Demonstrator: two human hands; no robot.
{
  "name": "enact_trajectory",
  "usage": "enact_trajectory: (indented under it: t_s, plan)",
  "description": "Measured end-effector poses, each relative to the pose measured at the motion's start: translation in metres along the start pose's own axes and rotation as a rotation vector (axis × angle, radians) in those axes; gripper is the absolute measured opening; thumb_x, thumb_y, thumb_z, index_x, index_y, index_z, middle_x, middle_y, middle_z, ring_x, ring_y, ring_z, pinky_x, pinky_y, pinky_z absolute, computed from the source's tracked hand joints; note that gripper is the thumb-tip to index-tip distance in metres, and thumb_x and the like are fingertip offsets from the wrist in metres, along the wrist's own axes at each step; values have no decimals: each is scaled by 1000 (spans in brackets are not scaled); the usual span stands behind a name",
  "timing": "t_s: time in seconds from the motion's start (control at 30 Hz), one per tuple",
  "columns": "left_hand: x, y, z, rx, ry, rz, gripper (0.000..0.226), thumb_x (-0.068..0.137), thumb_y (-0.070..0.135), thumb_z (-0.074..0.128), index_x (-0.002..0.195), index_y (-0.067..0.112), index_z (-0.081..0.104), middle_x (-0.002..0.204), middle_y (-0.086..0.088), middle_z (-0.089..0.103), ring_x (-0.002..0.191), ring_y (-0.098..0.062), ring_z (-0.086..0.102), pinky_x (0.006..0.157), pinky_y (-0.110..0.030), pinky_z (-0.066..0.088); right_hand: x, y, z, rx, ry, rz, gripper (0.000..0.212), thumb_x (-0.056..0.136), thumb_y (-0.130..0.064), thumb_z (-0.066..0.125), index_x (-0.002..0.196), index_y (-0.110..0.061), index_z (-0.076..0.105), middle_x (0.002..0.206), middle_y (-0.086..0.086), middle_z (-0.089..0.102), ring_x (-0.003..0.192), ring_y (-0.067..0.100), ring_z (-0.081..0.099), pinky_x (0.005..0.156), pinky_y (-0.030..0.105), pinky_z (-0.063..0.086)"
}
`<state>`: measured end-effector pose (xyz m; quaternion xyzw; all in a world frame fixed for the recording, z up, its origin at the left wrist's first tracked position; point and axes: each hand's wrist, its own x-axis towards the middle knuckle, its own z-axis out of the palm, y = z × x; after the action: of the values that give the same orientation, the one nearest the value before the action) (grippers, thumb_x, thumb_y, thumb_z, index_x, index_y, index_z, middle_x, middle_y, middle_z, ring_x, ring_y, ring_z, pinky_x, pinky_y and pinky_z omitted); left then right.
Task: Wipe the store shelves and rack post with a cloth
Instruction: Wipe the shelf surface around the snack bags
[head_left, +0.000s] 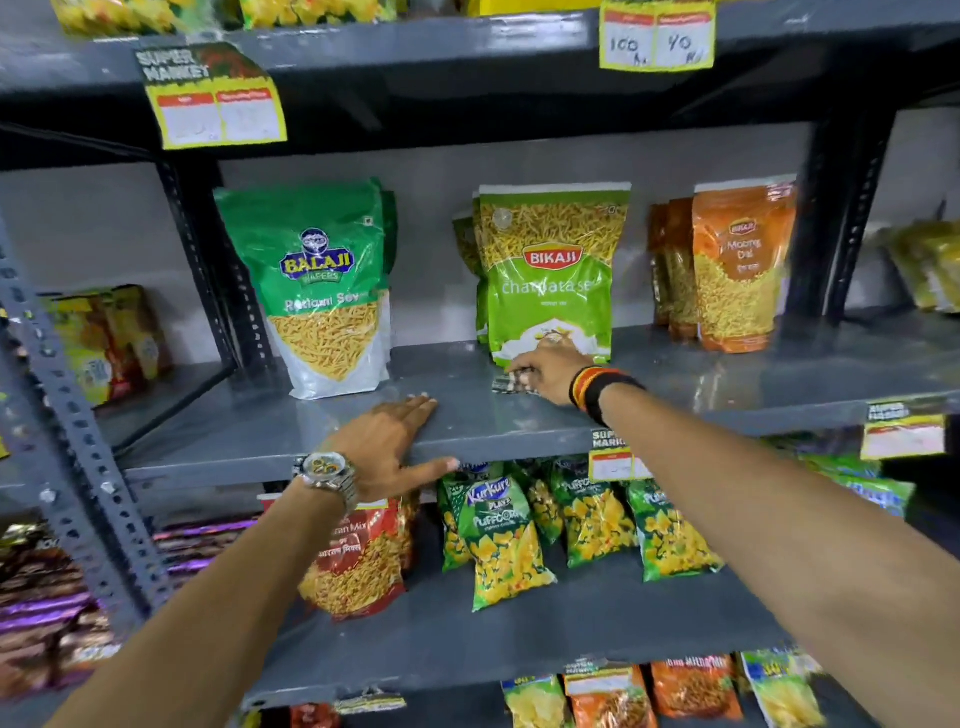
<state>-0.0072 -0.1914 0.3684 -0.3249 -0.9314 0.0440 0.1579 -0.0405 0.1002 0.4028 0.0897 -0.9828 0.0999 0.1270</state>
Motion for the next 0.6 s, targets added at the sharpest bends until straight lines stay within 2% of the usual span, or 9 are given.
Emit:
enact_trajectory:
  t_s: [0.07,0.13,0.17,0.23,0.33,0.4,0.47,0.53,0.6]
  plan:
    - [-1,1,0,-3,17,-10,106,82,89,28,158,16,31,162,-7,37,147,-25,39,122,-39,30,-23,-5,-10,30,-35,-98,34,98,-24,45,124,-38,61,99,5,49,107,30,45,99,41,35]
    - [-1,3,1,-5,31,-23,104,83,88,30,158,16,33,162,-6,39,146,-25,40,121,-40,31,-59,-9,-26,88,-87,-222,31,99,-25,48,124,-37,62,89,-5,43,94,19,41,87,33,34]
    - [-1,4,0,-5,31,-24,103,83,88,32,158,17,33,162,-6,39,146,-25,40,121,-41,32,-78,-8,-36,139,-143,-283,30,99,-26,50,123,-37,62,90,-7,45,92,14,42,82,30,35]
    - [-2,4,1,-2,31,-33,100,85,86,34,158,17,33,162,-5,39,145,-26,40,120,-42,33,-100,-1,-57,184,-231,-348,28,98,-28,51,122,-37,64,97,-9,51,93,8,48,83,24,39]
    - [-1,4,-1,5,19,-28,99,86,85,36,158,17,33,161,-6,40,144,-26,42,120,-42,34,-83,13,-64,195,-72,-231,30,99,-19,51,122,-33,65,104,-1,56,101,14,50,89,31,40]
    - [-2,5,-2,1,15,-25,100,86,86,34,158,16,32,161,-7,40,144,-27,42,120,-42,33,-61,14,-48,160,3,-151,31,98,-13,50,119,-28,67,98,3,59,98,23,55,88,32,43]
    - [-3,4,-2,0,14,-21,101,86,86,32,158,16,31,162,-7,38,145,-27,41,120,-42,33,-44,4,-28,115,1,-102,32,97,-14,50,117,-32,68,85,-1,54,88,24,55,86,36,43]
    - [-3,3,-1,5,19,-20,102,86,87,31,159,16,30,163,-6,37,145,-27,41,120,-42,33,-39,-12,-15,112,4,-75,31,98,-19,48,117,-36,66,88,0,50,94,25,50,92,39,41]
    - [-3,1,0,8,23,0,100,87,85,33,159,15,30,163,-8,37,145,-27,40,120,-42,32,-53,-30,-17,147,-37,-119,30,99,-20,49,120,-33,65,93,2,49,94,20,45,88,33,37]
